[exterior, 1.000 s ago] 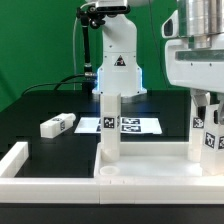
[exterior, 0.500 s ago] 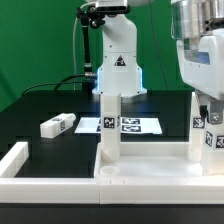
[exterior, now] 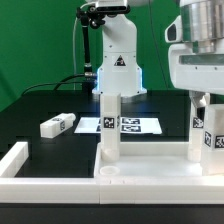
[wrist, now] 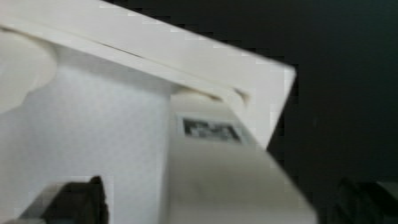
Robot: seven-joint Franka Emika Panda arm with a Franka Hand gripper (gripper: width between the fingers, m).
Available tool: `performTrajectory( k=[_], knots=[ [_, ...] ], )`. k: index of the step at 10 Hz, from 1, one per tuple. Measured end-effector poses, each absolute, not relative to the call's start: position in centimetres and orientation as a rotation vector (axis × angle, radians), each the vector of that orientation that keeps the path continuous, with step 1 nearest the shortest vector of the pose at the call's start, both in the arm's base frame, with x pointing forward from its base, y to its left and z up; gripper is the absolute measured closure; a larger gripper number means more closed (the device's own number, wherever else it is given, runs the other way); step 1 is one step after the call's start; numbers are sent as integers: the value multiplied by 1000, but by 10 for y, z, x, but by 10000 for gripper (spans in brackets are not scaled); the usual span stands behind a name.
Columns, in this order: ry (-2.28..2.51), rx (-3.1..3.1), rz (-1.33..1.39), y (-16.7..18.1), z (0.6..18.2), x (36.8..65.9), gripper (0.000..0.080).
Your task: Assemble desk
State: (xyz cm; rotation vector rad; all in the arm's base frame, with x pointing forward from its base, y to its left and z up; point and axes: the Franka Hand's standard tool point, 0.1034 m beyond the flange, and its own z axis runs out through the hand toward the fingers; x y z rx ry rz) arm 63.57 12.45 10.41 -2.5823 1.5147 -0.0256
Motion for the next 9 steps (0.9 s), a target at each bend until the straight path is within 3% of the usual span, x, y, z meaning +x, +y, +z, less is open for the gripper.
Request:
performTrajectory(
  k=[3, 7, 9],
  knots=[
    [1306, -2699, -45, 122, 104, 636, 150],
    [404, -3026, -97, 117, 105, 638, 150],
    [283, -3038, -157, 113, 111, 641, 150]
  ],
)
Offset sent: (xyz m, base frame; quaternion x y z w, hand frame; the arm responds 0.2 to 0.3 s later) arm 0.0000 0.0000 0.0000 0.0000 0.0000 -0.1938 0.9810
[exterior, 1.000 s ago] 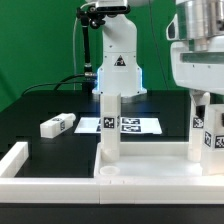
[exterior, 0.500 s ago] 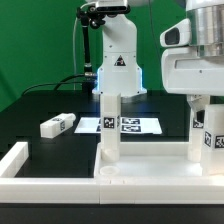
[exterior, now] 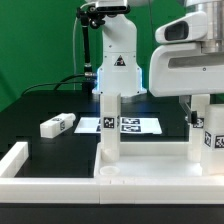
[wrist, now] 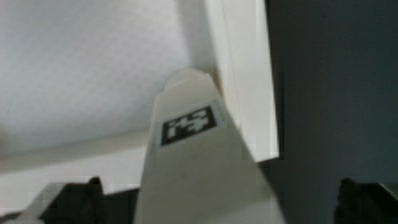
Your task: Assemble desk
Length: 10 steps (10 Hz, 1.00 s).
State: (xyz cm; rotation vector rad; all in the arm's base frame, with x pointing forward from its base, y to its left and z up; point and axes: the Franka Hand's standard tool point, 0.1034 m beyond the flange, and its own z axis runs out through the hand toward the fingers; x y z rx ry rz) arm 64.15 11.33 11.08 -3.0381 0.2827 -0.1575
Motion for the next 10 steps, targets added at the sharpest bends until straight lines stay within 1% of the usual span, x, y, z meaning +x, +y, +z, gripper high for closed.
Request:
performTrajectory(
  k=[1, 3, 4, 5, 7, 10],
  knots=[
    [316, -3035, -153, 113, 110, 641, 150],
    [338, -3033, -153, 112, 110, 641, 409],
    [396, -3027, -150, 111, 109, 641, 510],
    [553, -2999, -142, 110, 109, 641, 510],
    [701, -2964, -135, 108, 109, 641, 509],
    [1511, -2629, -83, 106, 107, 640, 509]
  ],
)
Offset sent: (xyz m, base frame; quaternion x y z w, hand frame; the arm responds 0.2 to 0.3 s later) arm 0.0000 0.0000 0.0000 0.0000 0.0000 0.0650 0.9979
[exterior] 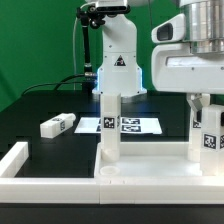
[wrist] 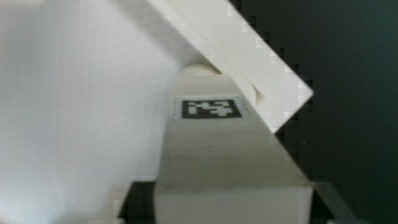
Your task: Assemble desk
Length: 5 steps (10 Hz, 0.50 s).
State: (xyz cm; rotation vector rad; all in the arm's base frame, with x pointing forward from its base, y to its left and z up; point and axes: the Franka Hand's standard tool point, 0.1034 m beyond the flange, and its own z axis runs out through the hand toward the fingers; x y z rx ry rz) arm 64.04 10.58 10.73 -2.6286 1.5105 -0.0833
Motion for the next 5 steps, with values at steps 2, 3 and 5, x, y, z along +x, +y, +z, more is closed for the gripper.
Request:
performTrajectory(
  k=[2, 3, 5],
  knots=[
    [1892, -2324, -28, 99, 108, 641, 509],
    [2020, -2200, -10, 98, 110, 639, 509],
    [2133, -2091, 11, 99, 111, 638, 509]
  ],
)
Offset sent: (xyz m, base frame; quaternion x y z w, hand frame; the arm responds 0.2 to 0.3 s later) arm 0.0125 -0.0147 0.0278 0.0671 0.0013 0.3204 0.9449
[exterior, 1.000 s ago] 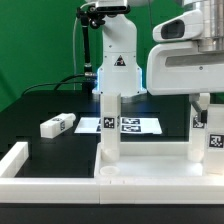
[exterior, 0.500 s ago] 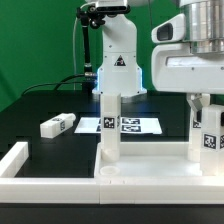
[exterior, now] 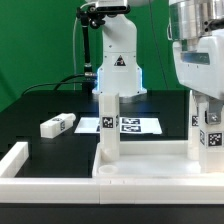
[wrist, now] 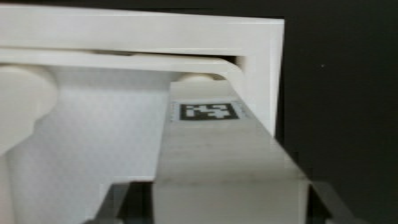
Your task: Assemble desk
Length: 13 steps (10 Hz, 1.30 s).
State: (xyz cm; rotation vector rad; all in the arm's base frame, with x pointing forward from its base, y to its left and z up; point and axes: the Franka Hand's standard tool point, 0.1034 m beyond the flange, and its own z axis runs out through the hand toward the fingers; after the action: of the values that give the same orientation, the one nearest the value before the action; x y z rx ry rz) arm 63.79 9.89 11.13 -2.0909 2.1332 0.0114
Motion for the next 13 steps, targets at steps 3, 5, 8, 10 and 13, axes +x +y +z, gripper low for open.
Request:
performTrajectory(
  k=[3, 5, 8, 10, 13],
  knots=[
    [2218, -2005, 19, 100, 109, 638, 312],
    [1898, -2324, -31, 102, 107, 639, 186],
    [1437, -2630, -79, 101, 109, 646, 152],
    [1307, -2701, -89, 101, 109, 646, 151],
    [614, -2995, -143, 107, 109, 646, 151]
  ],
)
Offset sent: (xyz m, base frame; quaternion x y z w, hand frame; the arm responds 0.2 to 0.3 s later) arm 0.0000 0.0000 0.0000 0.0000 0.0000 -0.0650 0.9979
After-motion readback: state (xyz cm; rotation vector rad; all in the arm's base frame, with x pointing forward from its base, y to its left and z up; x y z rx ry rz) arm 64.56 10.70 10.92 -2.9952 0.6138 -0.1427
